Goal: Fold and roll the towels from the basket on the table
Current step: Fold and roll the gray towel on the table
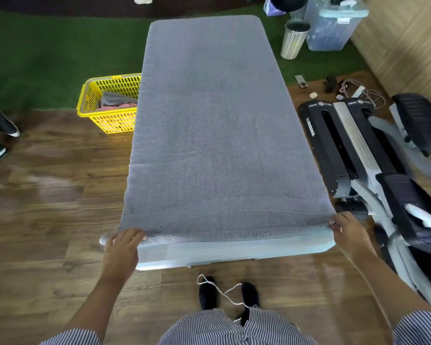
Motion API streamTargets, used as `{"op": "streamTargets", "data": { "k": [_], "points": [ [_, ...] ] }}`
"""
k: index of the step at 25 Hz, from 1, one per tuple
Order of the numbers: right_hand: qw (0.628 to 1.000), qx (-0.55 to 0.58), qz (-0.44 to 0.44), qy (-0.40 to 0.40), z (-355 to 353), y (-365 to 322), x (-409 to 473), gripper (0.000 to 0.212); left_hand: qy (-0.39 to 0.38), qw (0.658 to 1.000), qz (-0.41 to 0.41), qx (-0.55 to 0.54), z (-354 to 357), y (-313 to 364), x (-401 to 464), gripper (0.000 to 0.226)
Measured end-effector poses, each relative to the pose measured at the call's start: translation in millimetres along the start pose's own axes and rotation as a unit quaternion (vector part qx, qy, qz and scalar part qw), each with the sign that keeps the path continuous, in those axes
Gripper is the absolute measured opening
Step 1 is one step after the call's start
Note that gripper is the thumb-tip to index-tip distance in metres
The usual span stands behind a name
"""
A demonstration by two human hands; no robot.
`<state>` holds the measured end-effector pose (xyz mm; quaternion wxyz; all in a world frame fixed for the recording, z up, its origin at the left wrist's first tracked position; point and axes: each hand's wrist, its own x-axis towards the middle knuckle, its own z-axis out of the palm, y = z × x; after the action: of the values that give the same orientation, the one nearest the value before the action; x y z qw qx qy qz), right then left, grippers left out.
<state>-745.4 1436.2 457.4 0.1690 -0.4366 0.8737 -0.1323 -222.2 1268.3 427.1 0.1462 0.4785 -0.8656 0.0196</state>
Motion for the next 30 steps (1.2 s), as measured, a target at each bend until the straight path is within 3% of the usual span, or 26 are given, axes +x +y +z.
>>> {"op": "streamTargets", "data": {
  "k": [2, 7, 15, 27, 30],
  "points": [
    [0.999, 0.013, 0.024, 0.024, 1, -6, -5, 0.014, -0.010, 0.999, 0.034, -0.008, 3, -3, -1, 0.038],
    [0.995, 0.021, 0.069, 0.062, 5, -19, -18, 0.025, -0.040, 0.997, 0.025, -0.061, 2, -7, -3, 0.033],
    [0.990, -0.054, 0.128, 0.035, 10, -39, -13, 0.027, -0.030, 0.996, 0.042, -0.070, 5, -13, 0, 0.033],
    [0.982, -0.079, 0.163, 0.044, 17, -42, -6, 0.018, -0.023, 0.997, 0.022, -0.067, 4, -5, 0, 0.044],
    [0.982, -0.085, 0.167, 0.039, 16, -44, -5, 0.018, -0.033, 0.997, 0.012, -0.061, 4, -3, -2, 0.038]
  ]
}}
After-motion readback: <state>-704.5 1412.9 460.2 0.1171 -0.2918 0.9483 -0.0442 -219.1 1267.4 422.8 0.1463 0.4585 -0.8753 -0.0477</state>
